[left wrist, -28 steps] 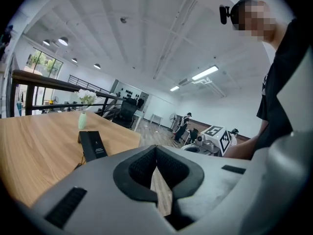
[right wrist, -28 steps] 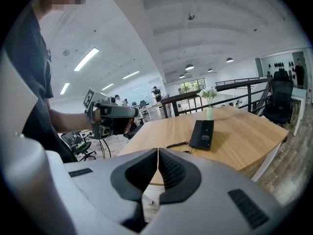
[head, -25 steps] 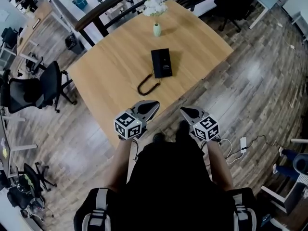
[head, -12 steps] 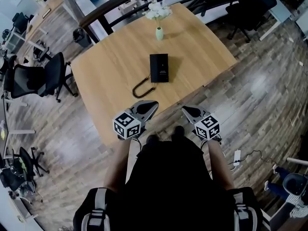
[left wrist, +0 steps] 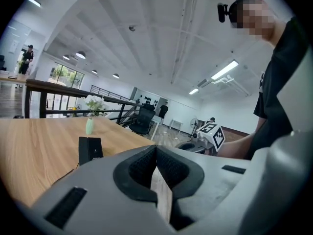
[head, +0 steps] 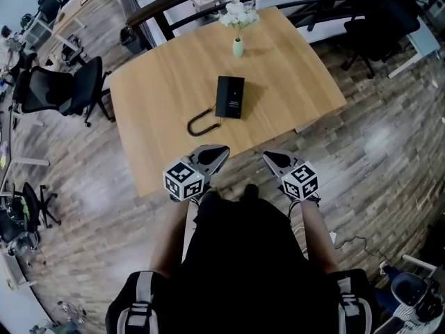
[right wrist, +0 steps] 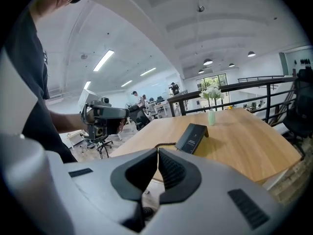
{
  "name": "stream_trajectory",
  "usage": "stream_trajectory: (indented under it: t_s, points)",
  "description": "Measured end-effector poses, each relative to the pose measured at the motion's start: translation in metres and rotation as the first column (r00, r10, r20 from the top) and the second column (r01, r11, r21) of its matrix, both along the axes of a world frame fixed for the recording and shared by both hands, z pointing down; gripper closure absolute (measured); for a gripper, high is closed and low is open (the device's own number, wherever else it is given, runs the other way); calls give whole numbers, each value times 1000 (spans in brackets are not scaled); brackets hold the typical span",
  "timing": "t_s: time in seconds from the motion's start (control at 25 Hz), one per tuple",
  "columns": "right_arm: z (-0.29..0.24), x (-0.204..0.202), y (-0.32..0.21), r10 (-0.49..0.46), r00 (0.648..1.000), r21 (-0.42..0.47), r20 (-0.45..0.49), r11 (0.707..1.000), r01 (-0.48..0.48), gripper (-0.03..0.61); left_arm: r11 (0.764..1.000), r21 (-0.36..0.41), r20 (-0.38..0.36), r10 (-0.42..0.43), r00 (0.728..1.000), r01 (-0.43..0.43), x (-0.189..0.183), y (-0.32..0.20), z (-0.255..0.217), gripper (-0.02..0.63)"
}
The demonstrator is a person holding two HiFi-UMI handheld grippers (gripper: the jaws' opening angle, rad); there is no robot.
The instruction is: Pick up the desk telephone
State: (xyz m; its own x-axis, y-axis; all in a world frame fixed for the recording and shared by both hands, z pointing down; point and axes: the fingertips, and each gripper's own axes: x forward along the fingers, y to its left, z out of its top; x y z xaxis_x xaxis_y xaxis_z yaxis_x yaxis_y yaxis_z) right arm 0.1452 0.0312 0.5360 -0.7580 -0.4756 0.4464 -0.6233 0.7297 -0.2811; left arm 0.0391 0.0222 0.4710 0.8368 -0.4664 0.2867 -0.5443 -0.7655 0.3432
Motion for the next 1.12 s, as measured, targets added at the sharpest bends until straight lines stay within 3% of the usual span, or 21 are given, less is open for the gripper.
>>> stream_trajectory:
  t_s: [0.6,1.12]
  points:
    - [19,6,-11,-79,996,-46,48,996,81,554,990,-64,33,-125,992,127,-1,12,20,592]
    - [15,-3,-58,-30,1000,-48,-1,998,30,554,997,-46,-14,-60,998,60,-8,-54,15,592]
